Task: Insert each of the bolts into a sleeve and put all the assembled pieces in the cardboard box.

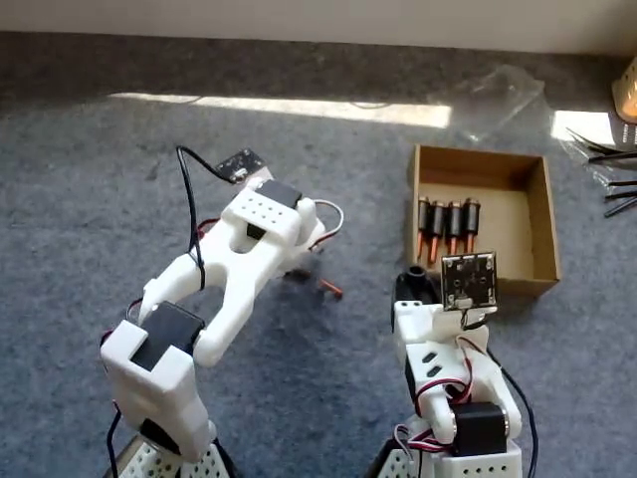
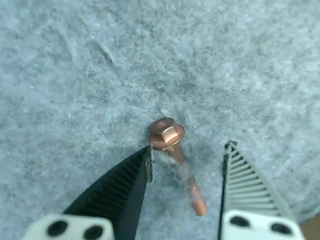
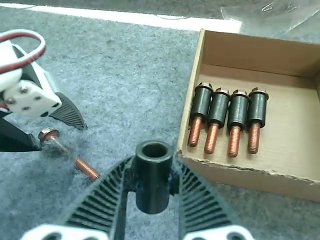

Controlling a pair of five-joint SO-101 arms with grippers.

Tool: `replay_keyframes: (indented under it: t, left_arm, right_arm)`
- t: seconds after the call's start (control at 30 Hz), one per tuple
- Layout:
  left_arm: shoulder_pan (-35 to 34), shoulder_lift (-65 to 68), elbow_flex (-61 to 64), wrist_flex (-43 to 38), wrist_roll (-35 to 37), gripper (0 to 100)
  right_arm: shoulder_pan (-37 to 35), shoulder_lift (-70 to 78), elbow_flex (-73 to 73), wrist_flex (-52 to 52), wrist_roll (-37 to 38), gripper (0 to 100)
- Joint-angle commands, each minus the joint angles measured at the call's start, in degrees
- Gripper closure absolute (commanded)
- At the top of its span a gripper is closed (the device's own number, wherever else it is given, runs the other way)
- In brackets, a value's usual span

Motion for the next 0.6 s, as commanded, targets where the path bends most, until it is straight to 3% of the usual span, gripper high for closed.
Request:
replay_keyframes:
  t: [0.0, 0.17, 0.57]
  left_arm:
    - [-0.22, -0.75, -2.68, -0.44, 0.44, 78]
    - [-0.48, -0.92, -3.65, -0.35, 0.18, 76]
    - [3.65, -0.84, -5.93, 4.13, 0.35, 49]
  right_arm:
    - [0.48, -0.66, -0.13, 0.04, -0.18, 99.5]
    - [0.48, -0.66, -0.13, 0.04, -0.18, 99.5]
    - [0.48, -0.66, -0.13, 0.04, -0.09, 99.5]
